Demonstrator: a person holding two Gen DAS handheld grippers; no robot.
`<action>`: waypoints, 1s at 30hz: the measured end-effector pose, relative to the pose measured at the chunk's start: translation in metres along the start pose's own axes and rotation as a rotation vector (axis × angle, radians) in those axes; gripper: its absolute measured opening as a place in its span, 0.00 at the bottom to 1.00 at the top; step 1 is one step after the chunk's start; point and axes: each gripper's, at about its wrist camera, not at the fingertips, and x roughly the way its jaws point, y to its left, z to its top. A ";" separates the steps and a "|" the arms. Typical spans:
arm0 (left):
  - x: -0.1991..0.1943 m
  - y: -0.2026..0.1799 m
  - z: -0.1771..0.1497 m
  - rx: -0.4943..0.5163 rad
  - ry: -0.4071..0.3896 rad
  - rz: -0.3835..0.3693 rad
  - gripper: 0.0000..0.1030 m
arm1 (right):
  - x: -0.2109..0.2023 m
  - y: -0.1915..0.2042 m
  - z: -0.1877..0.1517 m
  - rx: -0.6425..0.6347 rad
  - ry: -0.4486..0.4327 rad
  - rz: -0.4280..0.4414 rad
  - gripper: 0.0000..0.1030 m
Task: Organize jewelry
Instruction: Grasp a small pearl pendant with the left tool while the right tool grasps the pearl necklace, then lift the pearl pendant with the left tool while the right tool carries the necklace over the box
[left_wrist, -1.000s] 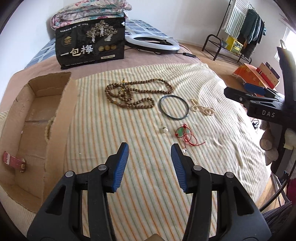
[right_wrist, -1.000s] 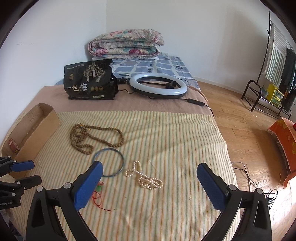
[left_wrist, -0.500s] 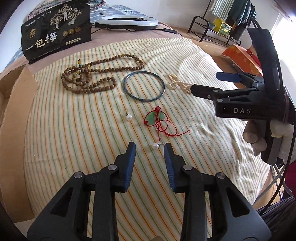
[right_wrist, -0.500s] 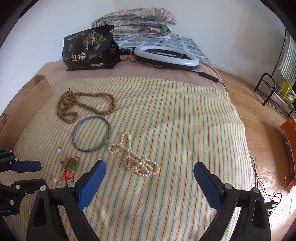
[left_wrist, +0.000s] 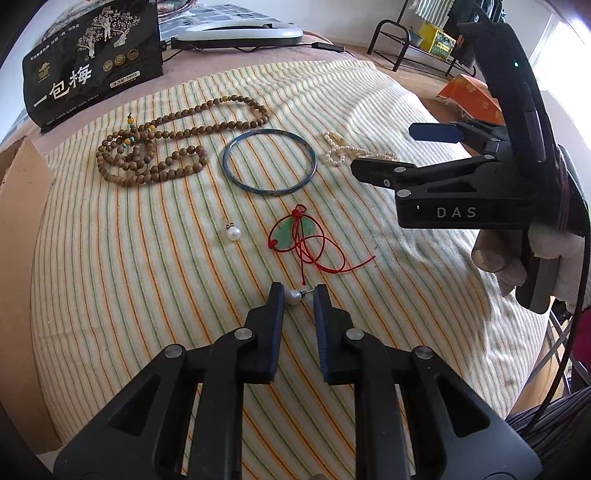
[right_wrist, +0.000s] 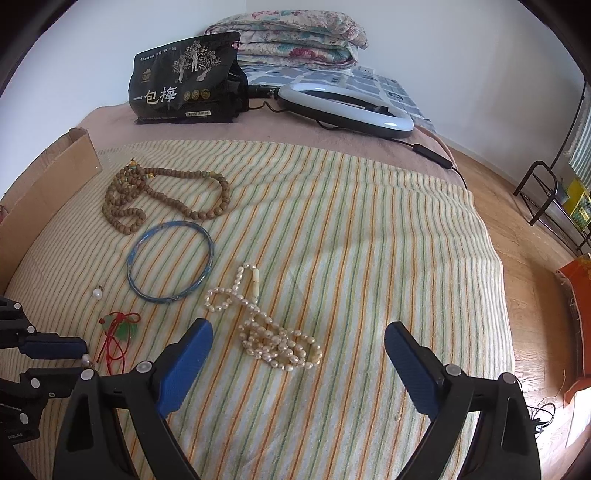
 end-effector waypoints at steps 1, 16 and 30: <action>0.001 0.000 0.000 0.003 0.000 0.003 0.13 | 0.001 0.001 0.001 -0.002 -0.001 0.002 0.92; 0.002 0.002 -0.002 0.010 -0.010 0.020 0.09 | 0.010 0.010 0.000 -0.021 0.053 0.100 0.53; -0.016 0.012 -0.006 0.001 -0.032 0.035 0.09 | -0.002 0.012 -0.001 -0.021 0.075 0.066 0.08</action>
